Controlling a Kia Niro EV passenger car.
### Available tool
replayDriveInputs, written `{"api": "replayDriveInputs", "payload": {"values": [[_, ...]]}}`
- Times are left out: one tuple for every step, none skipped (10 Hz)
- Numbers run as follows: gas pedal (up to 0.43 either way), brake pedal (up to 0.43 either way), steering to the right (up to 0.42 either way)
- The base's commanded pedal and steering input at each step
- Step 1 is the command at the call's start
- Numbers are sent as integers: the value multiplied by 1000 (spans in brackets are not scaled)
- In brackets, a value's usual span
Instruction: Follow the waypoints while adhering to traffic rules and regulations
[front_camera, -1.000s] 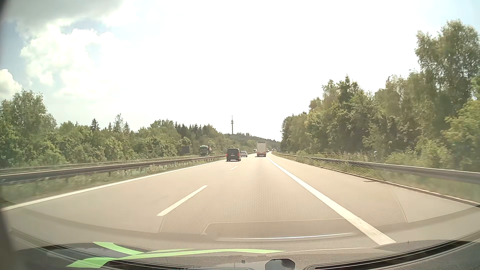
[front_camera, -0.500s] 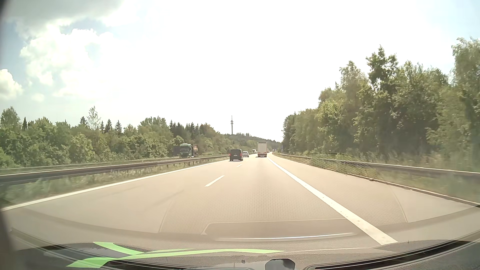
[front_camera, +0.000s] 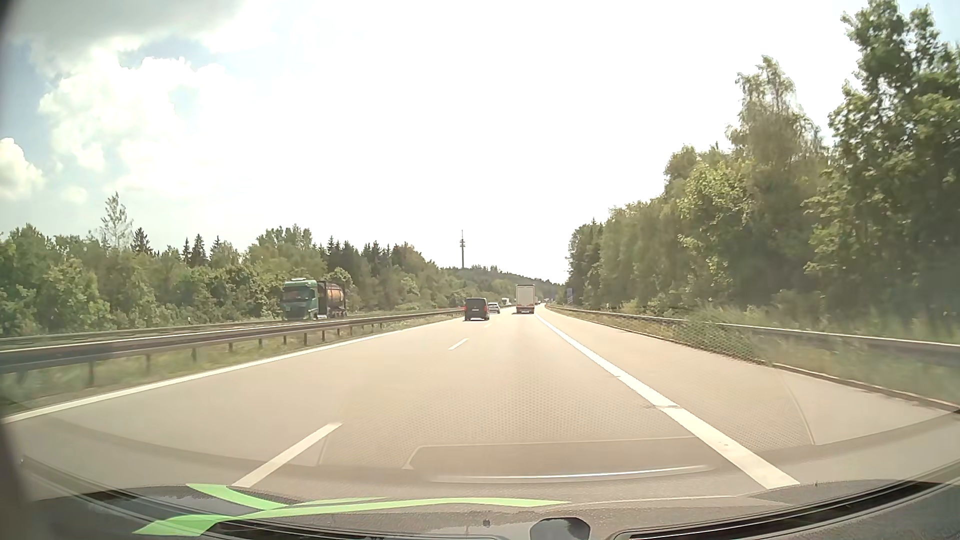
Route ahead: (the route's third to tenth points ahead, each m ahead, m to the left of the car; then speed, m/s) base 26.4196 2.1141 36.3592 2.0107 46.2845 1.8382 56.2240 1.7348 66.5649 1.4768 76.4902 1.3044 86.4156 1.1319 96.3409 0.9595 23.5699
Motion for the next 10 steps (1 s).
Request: {"api": "replayDriveInputs", "payload": {"values": [[248, 0, -3], [248, 0, -4], [248, 0, -4], [248, 0, -4], [248, 0, -4], [248, 0, -4], [248, 0, -3], [248, 0, -4], [248, 0, -4], [248, 0, -3]]}}
